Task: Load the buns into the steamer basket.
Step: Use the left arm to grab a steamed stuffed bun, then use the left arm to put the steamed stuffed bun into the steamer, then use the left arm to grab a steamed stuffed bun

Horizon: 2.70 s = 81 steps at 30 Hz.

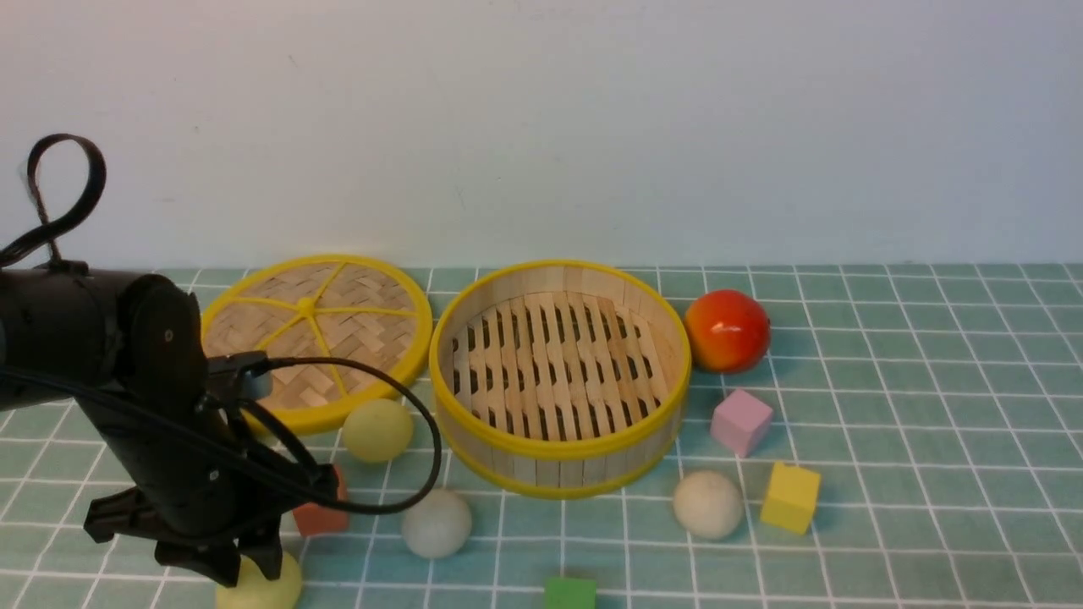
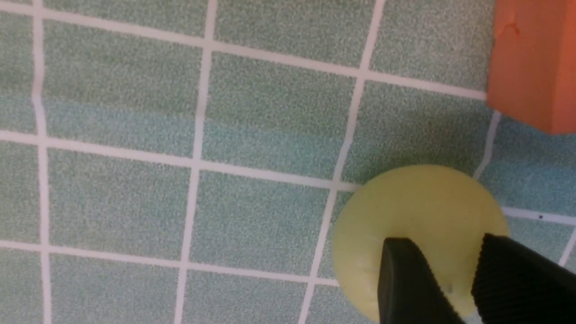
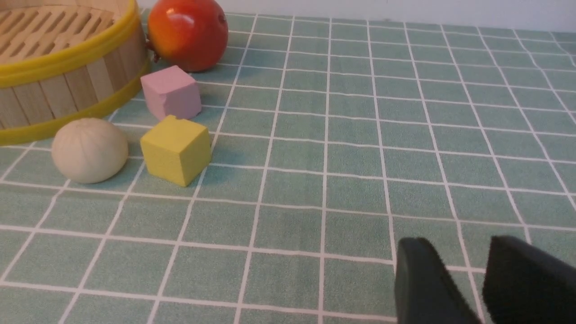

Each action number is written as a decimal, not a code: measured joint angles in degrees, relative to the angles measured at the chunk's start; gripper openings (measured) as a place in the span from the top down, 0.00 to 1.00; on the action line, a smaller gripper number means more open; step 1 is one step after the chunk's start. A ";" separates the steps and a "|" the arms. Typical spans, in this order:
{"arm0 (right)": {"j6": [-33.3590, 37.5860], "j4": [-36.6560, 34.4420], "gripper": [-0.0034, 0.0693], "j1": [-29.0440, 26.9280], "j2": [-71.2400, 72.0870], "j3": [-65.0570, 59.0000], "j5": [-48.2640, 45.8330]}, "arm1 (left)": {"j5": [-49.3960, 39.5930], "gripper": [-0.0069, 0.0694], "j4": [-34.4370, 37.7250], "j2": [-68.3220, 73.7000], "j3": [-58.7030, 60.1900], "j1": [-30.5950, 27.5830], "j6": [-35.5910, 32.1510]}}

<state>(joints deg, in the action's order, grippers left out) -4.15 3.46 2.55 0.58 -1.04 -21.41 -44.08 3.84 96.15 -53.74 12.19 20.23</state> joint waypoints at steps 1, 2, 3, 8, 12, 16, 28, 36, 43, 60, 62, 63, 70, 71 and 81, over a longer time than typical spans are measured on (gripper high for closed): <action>0.00 0.00 0.62 0.00 0.00 0.00 0.00 | 0.13 0.58 0.00 0.00 0.00 0.00 0.00; 0.00 0.00 0.62 0.00 0.00 0.00 0.00 | 0.17 0.59 0.00 0.00 0.00 0.00 0.00; 0.00 0.00 0.62 0.00 0.00 0.00 0.00 | 0.41 0.60 0.00 0.00 0.00 0.00 0.00; 0.00 0.00 0.62 0.00 0.00 0.00 0.00 | 0.66 0.67 -0.06 0.00 0.00 0.00 -0.51; 0.00 0.00 0.62 0.00 0.00 0.00 0.00 | 0.66 0.82 0.00 0.00 0.00 0.00 -1.42; 0.00 0.00 0.62 0.00 0.00 0.00 0.00 | 0.48 0.93 0.00 0.00 0.00 0.00 -1.49; 0.00 0.00 0.62 0.00 0.00 0.00 0.00 | -1.42 0.93 0.00 -2.24 0.00 0.00 -1.93; 0.00 0.00 0.62 0.00 0.00 0.00 0.00 | -2.39 0.93 1.04 -7.73 -0.52 0.00 -2.87; 0.00 0.00 0.62 0.00 0.00 0.00 0.00 | -6.00 0.93 6.97 -9.20 -10.23 0.00 -6.86; 0.00 0.00 0.62 0.00 0.00 0.00 0.00 | -6.24 0.91 10.65 17.25 -44.18 10.40 -9.47; 0.00 0.00 0.62 0.00 0.00 0.00 0.00 | -6.24 0.91 10.60 19.78 -46.14 10.53 -8.67; 0.00 0.00 0.62 0.00 0.00 0.00 0.00 | -6.24 0.90 10.22 21.98 -47.35 10.53 -7.61; 0.00 0.00 0.62 0.00 0.00 0.00 0.00 | -6.51 0.82 6.95 25.80 -47.98 10.53 -3.96; 0.00 0.00 0.62 0.00 0.00 0.00 0.00 | -6.51 0.81 6.89 25.80 -47.98 10.53 -3.96; 0.00 0.00 0.62 0.00 0.00 0.00 0.00 | -14.45 0.38 6.76 17.48 -48.04 10.53 -7.58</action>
<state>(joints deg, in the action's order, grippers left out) -4.15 3.46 2.55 0.58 -1.04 -21.41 -58.54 10.60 113.63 -101.78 22.72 12.65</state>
